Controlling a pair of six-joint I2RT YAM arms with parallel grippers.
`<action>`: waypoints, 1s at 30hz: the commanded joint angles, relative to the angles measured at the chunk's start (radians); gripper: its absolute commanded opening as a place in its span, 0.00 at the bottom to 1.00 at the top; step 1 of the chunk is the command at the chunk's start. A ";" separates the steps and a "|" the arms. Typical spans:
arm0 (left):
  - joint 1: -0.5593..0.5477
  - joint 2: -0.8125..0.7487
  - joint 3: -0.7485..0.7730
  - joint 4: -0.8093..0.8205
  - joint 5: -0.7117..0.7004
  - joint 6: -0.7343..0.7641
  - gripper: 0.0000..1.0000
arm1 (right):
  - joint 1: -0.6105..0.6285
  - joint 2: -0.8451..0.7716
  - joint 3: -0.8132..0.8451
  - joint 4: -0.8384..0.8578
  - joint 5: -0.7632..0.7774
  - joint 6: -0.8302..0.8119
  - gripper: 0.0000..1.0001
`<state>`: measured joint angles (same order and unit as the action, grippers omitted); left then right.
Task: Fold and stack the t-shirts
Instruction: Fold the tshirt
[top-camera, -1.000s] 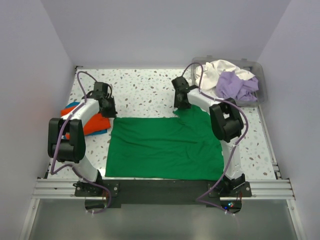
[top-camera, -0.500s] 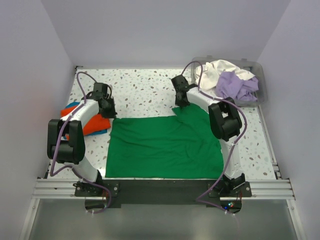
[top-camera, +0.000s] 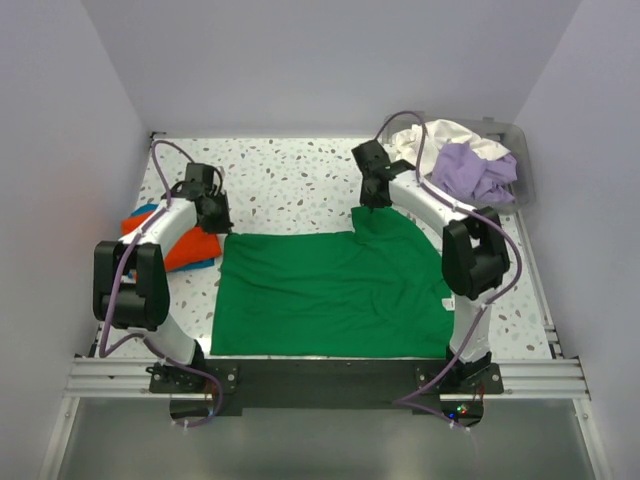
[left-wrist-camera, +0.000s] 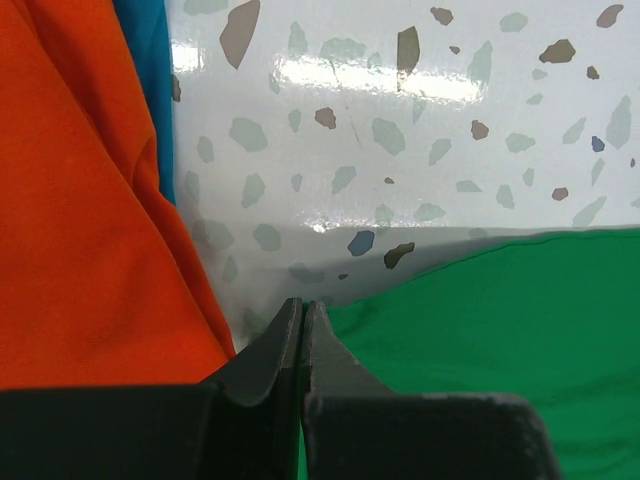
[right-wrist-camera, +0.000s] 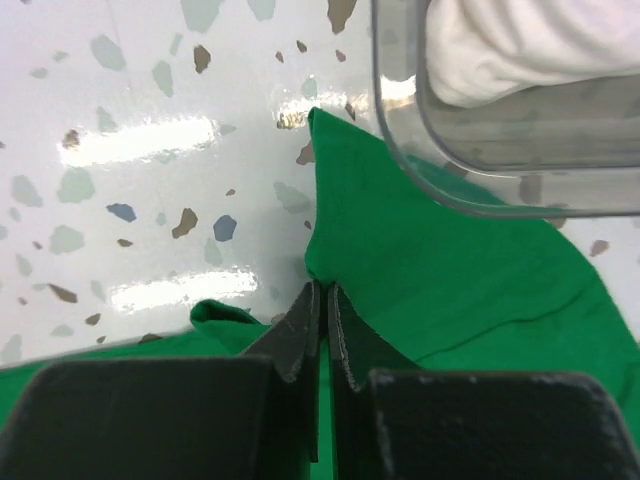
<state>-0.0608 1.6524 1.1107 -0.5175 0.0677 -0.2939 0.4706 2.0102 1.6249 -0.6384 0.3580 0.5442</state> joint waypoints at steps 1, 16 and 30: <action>0.009 -0.049 0.032 0.034 0.029 0.018 0.00 | 0.000 -0.111 -0.017 -0.035 0.067 0.030 0.00; 0.009 0.055 0.150 0.082 0.086 0.035 0.00 | -0.042 -0.156 0.024 -0.106 0.227 -0.023 0.00; 0.009 0.115 0.259 0.132 0.132 0.099 0.00 | -0.113 -0.185 0.142 -0.133 0.228 -0.084 0.00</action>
<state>-0.0605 1.7824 1.3304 -0.4324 0.1902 -0.2413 0.3630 1.8774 1.7390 -0.7521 0.5381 0.4816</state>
